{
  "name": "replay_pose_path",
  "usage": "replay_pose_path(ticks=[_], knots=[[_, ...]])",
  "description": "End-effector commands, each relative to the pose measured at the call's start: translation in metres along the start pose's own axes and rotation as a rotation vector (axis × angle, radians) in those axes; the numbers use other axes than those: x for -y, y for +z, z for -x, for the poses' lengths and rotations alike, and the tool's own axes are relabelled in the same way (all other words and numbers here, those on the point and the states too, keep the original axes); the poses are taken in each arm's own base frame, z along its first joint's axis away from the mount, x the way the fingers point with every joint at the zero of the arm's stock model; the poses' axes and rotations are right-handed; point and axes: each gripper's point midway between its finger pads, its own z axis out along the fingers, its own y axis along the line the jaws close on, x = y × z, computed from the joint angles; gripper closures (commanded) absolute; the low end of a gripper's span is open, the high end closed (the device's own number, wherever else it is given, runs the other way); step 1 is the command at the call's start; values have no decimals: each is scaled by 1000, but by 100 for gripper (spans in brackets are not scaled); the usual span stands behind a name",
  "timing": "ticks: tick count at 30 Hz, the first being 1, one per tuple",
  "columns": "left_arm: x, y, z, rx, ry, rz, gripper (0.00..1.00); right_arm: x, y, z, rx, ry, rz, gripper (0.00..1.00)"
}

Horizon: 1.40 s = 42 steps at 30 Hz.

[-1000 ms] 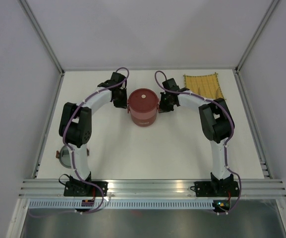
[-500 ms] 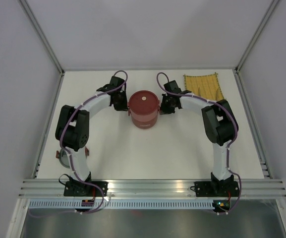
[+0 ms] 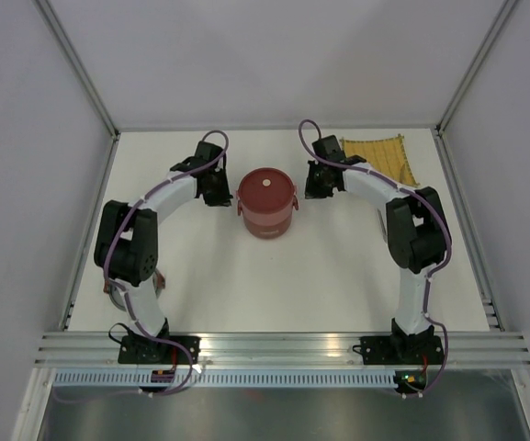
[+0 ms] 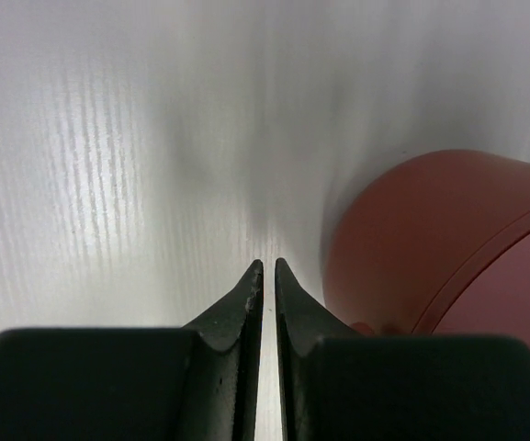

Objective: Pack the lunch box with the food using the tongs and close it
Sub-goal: Adjust the packing box at the center of the board.

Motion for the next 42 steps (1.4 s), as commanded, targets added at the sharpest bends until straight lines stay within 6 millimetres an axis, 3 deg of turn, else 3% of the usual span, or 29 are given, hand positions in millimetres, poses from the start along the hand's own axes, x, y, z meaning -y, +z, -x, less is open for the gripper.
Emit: replay_pose_path(ticks=[1,5,8,13,22,30,32,42], knots=[[-4,-27,14,62,23,-1,86,-3,-31,23,76,-2,28,100],[11,-42,17,70,14,-78,86,-34,-47,27,64,-1,178,100],[20,-49,17,68,5,-121,86,-45,-47,23,46,16,241,100],[27,-45,9,41,9,-152,86,-47,-38,10,13,14,245,100],[45,-32,-11,-12,66,-164,86,-68,-26,-25,-49,-48,234,99],[40,-26,-15,-6,60,-109,86,-62,-16,-48,-70,-38,191,99],[36,-26,-15,3,59,-87,86,-52,-15,-48,-63,-45,141,100],[33,-34,-13,26,53,-76,86,-41,-23,-51,-54,-59,103,100]])
